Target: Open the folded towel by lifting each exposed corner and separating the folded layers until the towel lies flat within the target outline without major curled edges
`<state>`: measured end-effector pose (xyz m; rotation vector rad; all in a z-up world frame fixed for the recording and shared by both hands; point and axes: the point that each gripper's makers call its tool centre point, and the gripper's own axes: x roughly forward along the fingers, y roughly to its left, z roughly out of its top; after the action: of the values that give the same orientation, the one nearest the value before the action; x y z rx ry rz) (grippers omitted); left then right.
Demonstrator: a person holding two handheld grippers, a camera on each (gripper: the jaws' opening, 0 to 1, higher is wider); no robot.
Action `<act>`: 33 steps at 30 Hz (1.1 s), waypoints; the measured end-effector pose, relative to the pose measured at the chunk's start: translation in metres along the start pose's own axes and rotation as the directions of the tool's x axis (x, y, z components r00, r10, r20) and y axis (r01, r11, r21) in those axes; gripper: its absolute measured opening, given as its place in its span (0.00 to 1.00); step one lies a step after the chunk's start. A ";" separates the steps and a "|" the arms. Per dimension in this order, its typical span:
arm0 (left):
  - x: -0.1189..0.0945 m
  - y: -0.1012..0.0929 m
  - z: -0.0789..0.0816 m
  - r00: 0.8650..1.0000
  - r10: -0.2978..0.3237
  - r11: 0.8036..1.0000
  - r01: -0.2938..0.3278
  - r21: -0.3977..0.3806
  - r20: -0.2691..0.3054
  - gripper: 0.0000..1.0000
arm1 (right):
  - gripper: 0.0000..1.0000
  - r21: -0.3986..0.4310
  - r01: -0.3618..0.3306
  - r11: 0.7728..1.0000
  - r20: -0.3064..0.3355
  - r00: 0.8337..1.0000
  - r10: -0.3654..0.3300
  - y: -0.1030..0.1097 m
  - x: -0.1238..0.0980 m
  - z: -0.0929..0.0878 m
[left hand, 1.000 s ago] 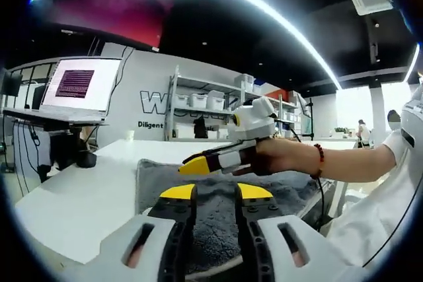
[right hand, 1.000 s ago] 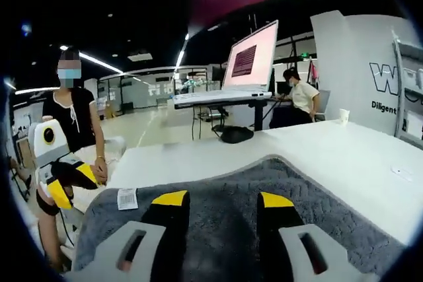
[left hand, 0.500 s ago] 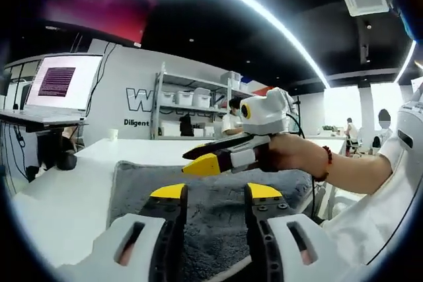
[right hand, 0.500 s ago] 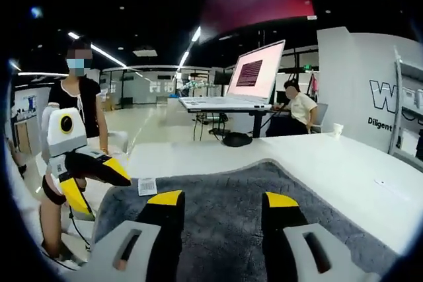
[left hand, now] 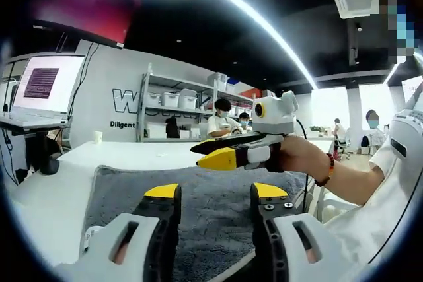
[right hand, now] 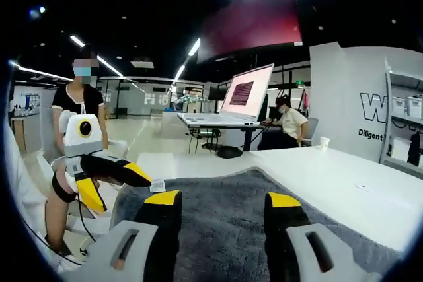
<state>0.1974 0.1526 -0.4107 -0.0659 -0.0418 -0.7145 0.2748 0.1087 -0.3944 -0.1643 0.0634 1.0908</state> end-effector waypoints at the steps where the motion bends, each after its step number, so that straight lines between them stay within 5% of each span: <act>1: 0.001 -0.002 0.000 1.000 0.001 1.000 -0.001 0.003 -0.005 0.41 | 0.49 -0.002 0.001 1.000 0.002 1.000 -0.001 0.000 -0.001 0.001; 17: 0.018 -0.034 0.007 0.996 -0.091 0.995 0.091 0.028 -0.004 0.44 | 0.53 -0.054 0.058 0.997 0.058 0.997 -0.055 -0.005 -0.056 0.016; 33: 0.029 -0.067 0.015 0.988 -0.156 0.984 0.156 0.080 -0.013 0.56 | 0.60 -0.074 0.146 0.987 0.053 0.988 -0.143 -0.011 -0.128 0.002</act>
<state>0.1751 0.0847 -0.3909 0.0176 -0.0698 -0.8689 0.2258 -0.0080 -0.3743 -0.2090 -0.0334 0.9523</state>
